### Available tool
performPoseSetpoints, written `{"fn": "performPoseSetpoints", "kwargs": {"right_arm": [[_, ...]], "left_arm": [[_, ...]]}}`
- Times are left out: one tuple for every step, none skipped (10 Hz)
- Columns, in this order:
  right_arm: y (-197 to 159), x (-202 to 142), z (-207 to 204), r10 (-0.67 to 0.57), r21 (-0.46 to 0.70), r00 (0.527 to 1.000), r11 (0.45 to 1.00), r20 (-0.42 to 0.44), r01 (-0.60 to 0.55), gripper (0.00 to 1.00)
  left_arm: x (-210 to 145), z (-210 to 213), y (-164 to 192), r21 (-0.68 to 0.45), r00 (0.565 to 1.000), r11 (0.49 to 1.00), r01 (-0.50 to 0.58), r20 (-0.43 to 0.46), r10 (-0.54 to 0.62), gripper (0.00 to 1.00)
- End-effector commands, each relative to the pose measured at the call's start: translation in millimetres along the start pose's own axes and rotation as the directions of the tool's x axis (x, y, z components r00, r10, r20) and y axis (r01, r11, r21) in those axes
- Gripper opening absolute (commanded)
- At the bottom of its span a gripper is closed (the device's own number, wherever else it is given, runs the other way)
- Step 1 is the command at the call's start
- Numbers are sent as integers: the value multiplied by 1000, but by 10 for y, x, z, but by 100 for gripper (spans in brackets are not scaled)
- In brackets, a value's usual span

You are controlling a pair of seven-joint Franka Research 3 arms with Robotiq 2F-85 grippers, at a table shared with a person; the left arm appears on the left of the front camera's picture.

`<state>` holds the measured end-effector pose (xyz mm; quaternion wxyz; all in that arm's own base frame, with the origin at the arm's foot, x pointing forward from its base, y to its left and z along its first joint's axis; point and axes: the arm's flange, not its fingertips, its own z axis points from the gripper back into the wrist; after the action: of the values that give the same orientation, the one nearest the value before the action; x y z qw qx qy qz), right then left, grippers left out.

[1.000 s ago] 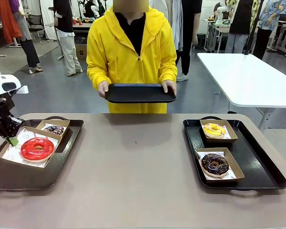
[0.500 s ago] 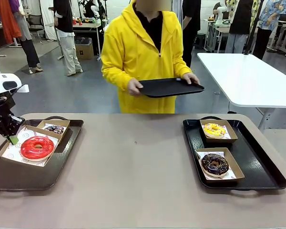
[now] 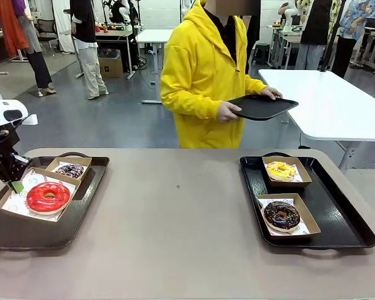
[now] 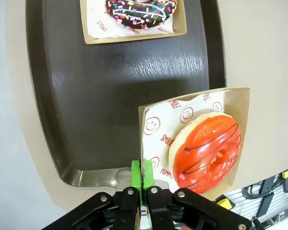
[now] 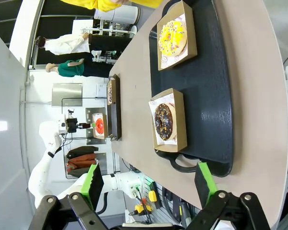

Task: Individually package the donuts and arrange them on the tray.
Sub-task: Place the picked Paper togo box on the Handle tray.

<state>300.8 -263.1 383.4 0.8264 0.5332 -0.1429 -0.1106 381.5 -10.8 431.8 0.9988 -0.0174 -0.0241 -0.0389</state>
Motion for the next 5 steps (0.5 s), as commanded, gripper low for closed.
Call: {"fn": "performPoseSetpoints", "kwargs": {"right_arm": [[16,5,4,-11,12,1000,1000,3,11,100],[16,5,4,-11,12,1000,1000,3,11,100],[16,5,4,-11,12,1000,1000,3,11,100],[16,5,4,-11,12,1000,1000,3,11,100],[16,5,4,-11,12,1000,1000,3,11,100]], "left_arm": [[88,-207,123,-22,1000,1000,-3,-4,3,1],[46,-305,121,-31,1000,999,-10,-6,9,1],[107,-349,114,-21,1000,1000,3,-11,-3,1],[134,-380,114,-16,1000,1000,9,-12,-9,1],[96,-466,117,-20,1000,1000,3,-11,-3,1]]}}
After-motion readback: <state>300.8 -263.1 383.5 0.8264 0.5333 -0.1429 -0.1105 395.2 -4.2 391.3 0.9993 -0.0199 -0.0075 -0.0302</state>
